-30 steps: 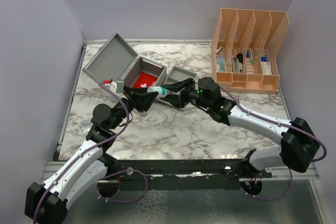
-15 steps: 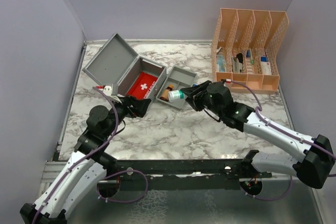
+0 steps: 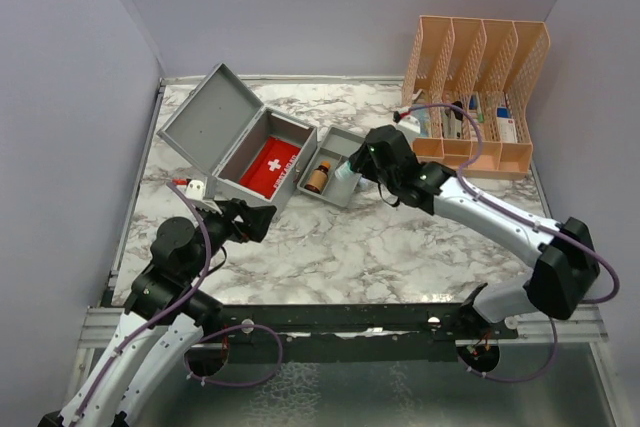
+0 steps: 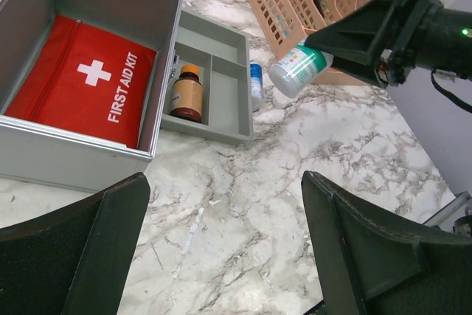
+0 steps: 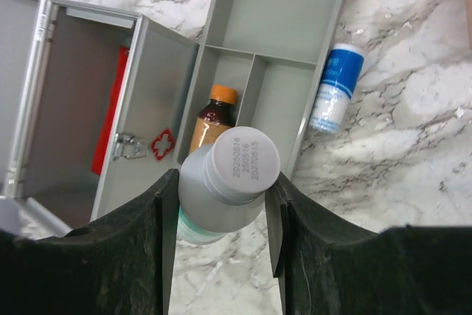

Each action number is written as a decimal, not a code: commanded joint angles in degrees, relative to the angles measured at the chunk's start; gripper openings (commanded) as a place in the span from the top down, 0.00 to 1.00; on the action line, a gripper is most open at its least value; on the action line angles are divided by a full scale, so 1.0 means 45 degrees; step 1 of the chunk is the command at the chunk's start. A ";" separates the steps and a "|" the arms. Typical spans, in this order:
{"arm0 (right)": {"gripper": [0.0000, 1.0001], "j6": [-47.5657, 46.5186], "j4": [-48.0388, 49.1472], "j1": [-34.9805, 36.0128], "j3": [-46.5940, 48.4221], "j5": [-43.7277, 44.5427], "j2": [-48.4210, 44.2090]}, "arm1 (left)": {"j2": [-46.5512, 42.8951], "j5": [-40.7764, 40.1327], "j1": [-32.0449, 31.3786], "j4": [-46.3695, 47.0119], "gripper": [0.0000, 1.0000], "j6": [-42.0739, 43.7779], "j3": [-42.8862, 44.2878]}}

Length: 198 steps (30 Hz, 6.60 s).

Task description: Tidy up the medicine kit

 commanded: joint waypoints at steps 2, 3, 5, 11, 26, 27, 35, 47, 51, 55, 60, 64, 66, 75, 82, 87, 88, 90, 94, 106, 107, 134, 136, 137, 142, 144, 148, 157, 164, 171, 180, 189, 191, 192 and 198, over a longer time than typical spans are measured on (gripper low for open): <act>0.71 -0.2916 -0.0232 -0.0227 0.1920 0.0025 0.2076 | -0.0017 -0.0264 -0.0026 -0.0203 0.12 0.0370 0.0194; 0.71 -0.3058 -0.0396 -0.0266 0.2196 -0.0001 0.2437 | -0.0035 -0.0226 -0.0024 -0.0217 0.12 0.0353 0.0179; 0.71 -0.3219 -0.0516 -0.0352 0.2548 -0.0215 0.3028 | -0.0060 -0.0208 -0.0026 -0.0224 0.12 0.0343 0.0162; 0.72 -0.3537 -0.0588 -0.0419 0.3120 -0.1300 0.4497 | -0.0129 -0.0275 -0.0026 -0.0217 0.12 0.0304 0.0134; 0.72 -0.3078 -0.2157 -0.0537 0.3496 -0.3945 0.6054 | -0.0343 -0.0254 -0.0026 -0.0310 0.12 0.0126 0.0127; 0.72 -0.3058 -0.2140 -0.0537 0.3386 -0.4291 0.6079 | -0.0424 -0.0296 -0.0017 -0.0297 0.12 0.0113 0.0103; 0.71 -0.2958 -0.2302 -0.0503 0.3011 -0.6184 0.6093 | -0.0539 -0.0425 -0.0027 -0.0286 0.12 0.0130 0.0066; 0.41 -0.1536 -0.2095 -0.0361 0.1735 -0.5839 0.5148 | -0.0441 -0.0374 -0.0026 -0.0292 0.13 0.0136 0.0066; 0.37 -0.1549 -0.2437 -0.0361 0.2016 -0.4847 0.4526 | -0.0452 -0.0402 -0.0017 -0.0292 0.12 0.0166 0.0074; 0.37 -0.1203 -0.2830 -0.0380 0.2040 -0.3365 0.3657 | -0.0439 -0.0406 -0.0026 -0.0291 0.12 0.0185 0.0067; 0.42 -0.0696 -0.3337 -0.0580 0.1360 -0.0846 0.2241 | -0.0396 -0.0405 -0.0026 -0.0276 0.13 0.0223 0.0092; 0.47 -0.0431 -0.3568 -0.1026 0.0608 0.0368 0.1464 | -0.0359 -0.0391 -0.0036 -0.0289 0.12 0.0225 0.0094; 0.48 -0.0508 -0.3456 -0.1354 0.0251 0.0375 0.1260 | -0.0348 -0.0382 -0.0027 -0.0289 0.12 0.0222 0.0096; 0.55 -0.1617 -0.1899 -0.2499 -0.0673 -0.0671 0.1730 | -0.0318 -0.0406 -0.0026 -0.0292 0.12 0.0211 0.0093; 0.59 -0.2625 -0.0097 -0.2762 -0.0902 -0.1511 0.2347 | -0.0318 -0.0413 -0.0021 -0.0294 0.12 0.0192 0.0072; 0.65 -0.2654 0.0267 -0.2884 -0.0965 -0.1540 0.2811 | -0.0365 -0.0471 -0.0026 -0.0343 0.12 0.0198 0.0105; 0.65 -0.2636 0.0331 -0.2913 -0.1024 -0.1588 0.2861 | -0.0386 -0.0494 -0.0026 -0.0354 0.12 0.0183 0.0097; 0.66 -0.2655 0.0399 -0.2972 -0.1077 -0.1650 0.3003 | -0.0434 -0.0548 -0.0028 -0.0344 0.12 0.0162 0.0074; 0.64 -0.2911 0.0727 -0.3080 -0.1193 -0.1866 0.3244 | -0.0438 -0.0554 -0.0026 -0.0343 0.12 0.0166 0.0072; 0.64 -0.2850 0.0927 -0.3267 -0.1428 -0.2343 0.3884 | -0.0342 -0.0521 -0.0015 -0.0328 0.12 0.0146 0.0072; 0.63 -0.2852 0.0970 -0.3302 -0.1446 -0.2455 0.3984 | -0.0339 -0.0522 -0.0025 -0.0328 0.12 0.0142 0.0066; 0.82 -0.8197 0.2567 -0.3721 -0.1644 -0.4942 0.1734 | -0.0116 -0.0367 -0.0026 -0.0164 0.12 0.0184 0.0038; 0.81 -0.9355 0.3224 -0.3720 -0.1534 -0.6244 0.1666 | -0.0059 -0.0290 -0.0026 -0.0142 0.12 0.0210 0.0030; 0.81 -0.9868 0.3435 -0.3703 -0.1417 -0.6819 0.1654 | -0.0015 -0.0266 -0.0026 -0.0156 0.12 0.0224 0.0020; 0.80 -1.2368 0.4137 -0.3702 -0.0748 -0.8533 0.1746 | 0.0091 -0.0197 -0.0026 -0.0152 0.12 0.0221 0.0057; 0.80 -1.3255 0.4072 -0.3701 -0.0410 -0.8708 0.1955 | 0.0091 -0.0205 -0.0017 -0.0146 0.12 0.0234 0.0057; 0.79 -1.4715 0.3777 -0.3706 0.0246 -0.8607 0.2585 | 0.0144 -0.0209 -0.0026 -0.0153 0.12 0.0187 0.0033; 0.77 -1.7606 0.3074 -0.3508 0.0810 -0.9147 0.3569 | 0.0636 0.0011 -0.0026 -0.0070 0.12 0.0174 0.0086; 0.77 -1.7798 0.0957 -0.3176 0.2173 -0.8728 0.5328 | 0.0756 0.0200 -0.0017 0.0000 0.12 0.0168 0.0093; 0.63 -1.7544 0.0456 -0.3076 0.2665 -0.8408 0.5990 | 0.1285 0.1248 -0.0026 0.0192 0.12 0.0598 0.0202; 0.48 -1.6903 -0.0285 -0.2822 0.3238 -0.8024 0.5490 | 0.2333 0.1999 -0.0026 0.0293 0.13 0.0786 0.0780; 0.49 -1.2199 -0.0032 -0.2822 0.2632 -0.6084 0.3441 | 0.3877 0.2749 -0.0026 0.0325 0.16 0.0892 0.1695; 0.51 -1.0928 -0.0017 -0.2822 0.2128 -0.6485 0.2910 | 0.4394 0.2995 -0.0043 0.0368 0.17 0.1022 0.1941; 0.54 -1.0071 0.0175 -0.2822 0.1760 -0.6620 0.2598 | 0.4652 0.3006 -0.0082 0.0381 0.19 0.1158 0.2065; 0.58 -0.6486 0.0884 -0.2822 -0.0909 -0.5977 0.0871 | 0.6498 0.2217 -0.0897 0.0609 0.35 0.1808 0.2882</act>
